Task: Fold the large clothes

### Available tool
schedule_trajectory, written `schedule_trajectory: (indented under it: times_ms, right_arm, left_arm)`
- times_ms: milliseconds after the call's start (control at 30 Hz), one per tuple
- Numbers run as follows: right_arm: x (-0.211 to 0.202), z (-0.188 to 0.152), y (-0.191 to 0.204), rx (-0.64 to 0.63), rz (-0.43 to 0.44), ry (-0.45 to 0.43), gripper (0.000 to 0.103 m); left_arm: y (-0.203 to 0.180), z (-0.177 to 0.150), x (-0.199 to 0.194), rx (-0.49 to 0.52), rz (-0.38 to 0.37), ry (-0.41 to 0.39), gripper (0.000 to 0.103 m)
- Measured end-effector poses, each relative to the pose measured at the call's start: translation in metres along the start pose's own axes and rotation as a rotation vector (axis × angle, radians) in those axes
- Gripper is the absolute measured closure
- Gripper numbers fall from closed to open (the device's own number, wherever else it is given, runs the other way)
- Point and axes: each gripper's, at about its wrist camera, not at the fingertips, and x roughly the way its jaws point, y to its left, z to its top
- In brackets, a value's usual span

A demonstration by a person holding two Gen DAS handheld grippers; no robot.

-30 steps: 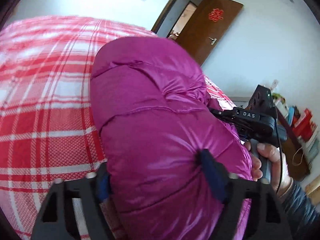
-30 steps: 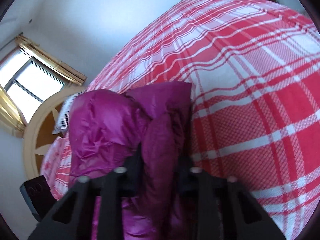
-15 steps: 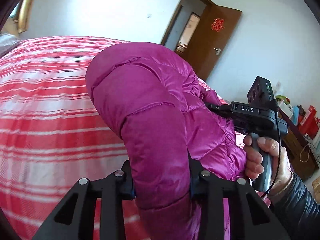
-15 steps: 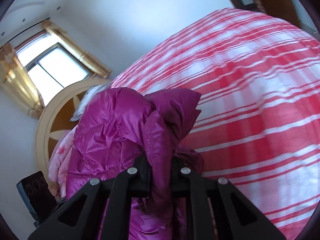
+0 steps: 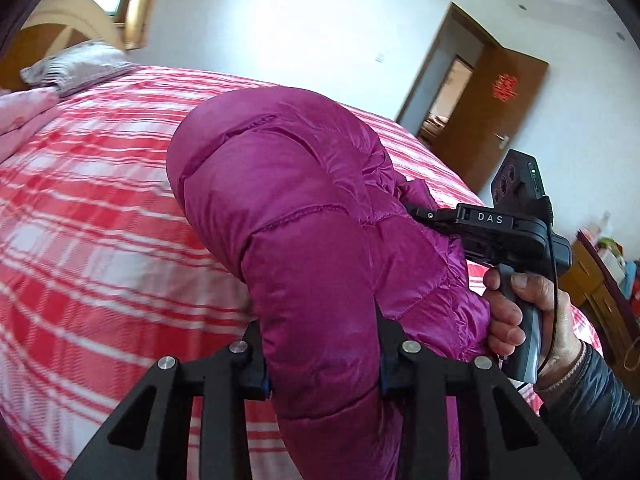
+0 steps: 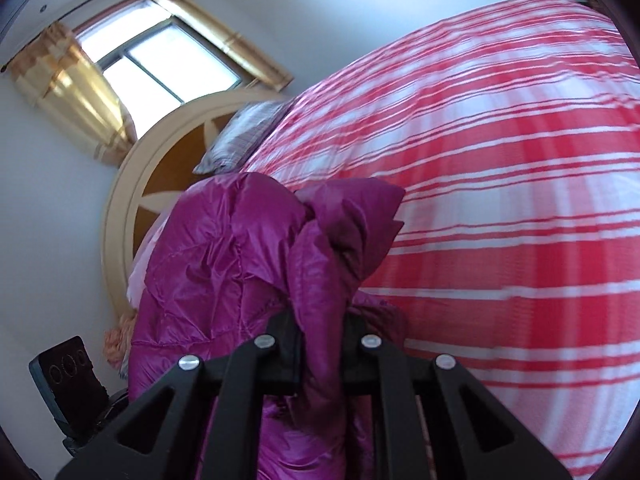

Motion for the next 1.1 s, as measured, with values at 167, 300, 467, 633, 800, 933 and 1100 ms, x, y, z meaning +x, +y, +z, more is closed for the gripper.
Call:
schedule_trajectory:
  times_ms: [167, 300, 467, 633, 800, 933, 1100]
  right_arm:
    - [0.040, 0.006, 0.028, -0.033, 0.039, 0.051, 0.088]
    - [0.070, 0.006, 0.041, -0.048, 0.048, 0.095, 0.088]
    - [0.089, 0.001, 0.046, -0.058, 0.053, 0.134, 0.088]
    - [0.095, -0.001, 0.046, -0.059, 0.044, 0.153, 0.088]
    - [0.105, -0.003, 0.048, -0.058, 0.033, 0.167, 0.088]
    - [0.111, -0.005, 0.048, -0.061, 0.016, 0.180, 0.087]
    - [0.120, -0.012, 0.039, -0.042, -0.002, 0.204, 0.086]
  left_arm:
    - [0.025, -0.005, -0.009, -0.032, 0.061, -0.010, 0.066]
    - [0.046, -0.009, -0.012, -0.070, 0.087, -0.005, 0.066]
    - [0.056, -0.012, -0.017, -0.095, 0.098, -0.005, 0.066]
    - [0.063, -0.017, -0.018, -0.089, 0.100, -0.002, 0.065]
    - [0.066, -0.024, -0.016, -0.097, 0.110, 0.010, 0.057]
    - [0.073, -0.035, -0.011, -0.128, 0.123, 0.026, 0.041]
    - [0.079, -0.043, -0.010, -0.153, 0.116, 0.014, 0.031]
